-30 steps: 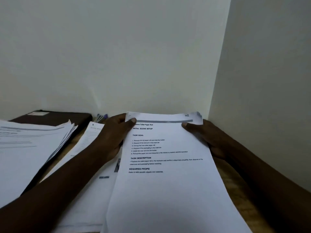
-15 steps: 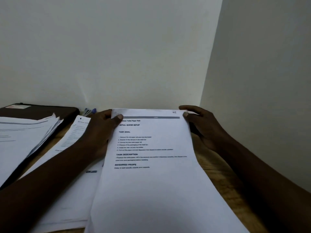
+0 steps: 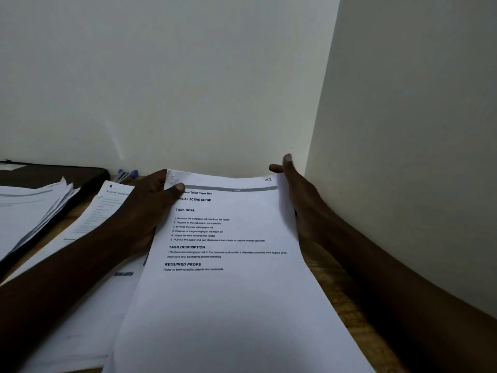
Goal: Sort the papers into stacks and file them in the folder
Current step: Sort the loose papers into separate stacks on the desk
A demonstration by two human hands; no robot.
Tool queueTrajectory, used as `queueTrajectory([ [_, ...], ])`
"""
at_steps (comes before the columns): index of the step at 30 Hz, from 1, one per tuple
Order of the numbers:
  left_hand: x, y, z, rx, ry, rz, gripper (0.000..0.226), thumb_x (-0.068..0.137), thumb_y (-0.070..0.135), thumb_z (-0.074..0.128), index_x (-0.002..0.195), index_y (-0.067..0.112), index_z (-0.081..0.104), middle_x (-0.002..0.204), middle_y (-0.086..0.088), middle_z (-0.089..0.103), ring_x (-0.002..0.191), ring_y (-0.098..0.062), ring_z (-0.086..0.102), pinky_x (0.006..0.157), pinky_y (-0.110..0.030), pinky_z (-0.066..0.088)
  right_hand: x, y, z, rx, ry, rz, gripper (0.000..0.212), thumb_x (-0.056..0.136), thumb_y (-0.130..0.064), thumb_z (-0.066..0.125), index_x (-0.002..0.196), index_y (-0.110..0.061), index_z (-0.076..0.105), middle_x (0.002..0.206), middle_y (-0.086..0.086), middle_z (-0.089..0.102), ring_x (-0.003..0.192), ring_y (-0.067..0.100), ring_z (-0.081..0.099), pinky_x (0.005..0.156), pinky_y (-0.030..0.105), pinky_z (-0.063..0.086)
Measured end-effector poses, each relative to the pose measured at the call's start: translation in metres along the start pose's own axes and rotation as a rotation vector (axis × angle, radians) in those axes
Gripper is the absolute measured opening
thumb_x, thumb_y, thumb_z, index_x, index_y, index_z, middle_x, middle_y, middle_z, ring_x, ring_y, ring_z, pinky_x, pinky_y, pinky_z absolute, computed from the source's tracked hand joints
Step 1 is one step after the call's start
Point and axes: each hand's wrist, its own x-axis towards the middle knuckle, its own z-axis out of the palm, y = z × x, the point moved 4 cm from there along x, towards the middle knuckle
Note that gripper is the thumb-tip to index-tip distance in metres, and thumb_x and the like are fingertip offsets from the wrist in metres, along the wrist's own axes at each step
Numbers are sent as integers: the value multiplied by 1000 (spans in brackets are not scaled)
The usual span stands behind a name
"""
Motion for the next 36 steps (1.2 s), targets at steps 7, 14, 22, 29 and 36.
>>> queueTrajectory([
  [7,1,5,-4,26,47,64,15,99,6,52,108,9,64,101,-16,71,83,-27,68,81,-42,56,3,-2,-7,-17,146,-174,27,96,-10,46,98,-15,72,91,0,65,88,18,58,79,30,43],
  [14,3,4,-2,28,48,81,16,98,5,53,109,8,63,93,-11,72,73,-19,69,67,-31,60,0,-3,-4,68,177,-86,31,92,-3,43,97,-14,72,90,8,62,83,20,55,73,27,44],
  [22,2,6,-3,3,61,96,15,98,3,52,102,11,65,83,-4,74,68,-15,71,59,-26,59,2,-3,-3,-63,171,-113,32,100,-10,41,101,-23,70,124,21,62,115,38,51,61,20,35],
  [29,1,8,-11,-127,103,52,15,99,2,51,109,6,62,90,-11,72,69,-18,72,59,-31,60,8,8,-2,-28,2,-37,31,102,-27,48,117,-5,62,116,17,68,104,30,67,95,45,50],
  [36,7,4,-18,-209,109,-64,26,101,10,50,124,1,58,113,-19,70,93,-31,71,72,-44,62,3,7,6,-19,16,-83,26,100,-13,50,106,10,62,113,35,60,86,25,58,83,39,44],
])
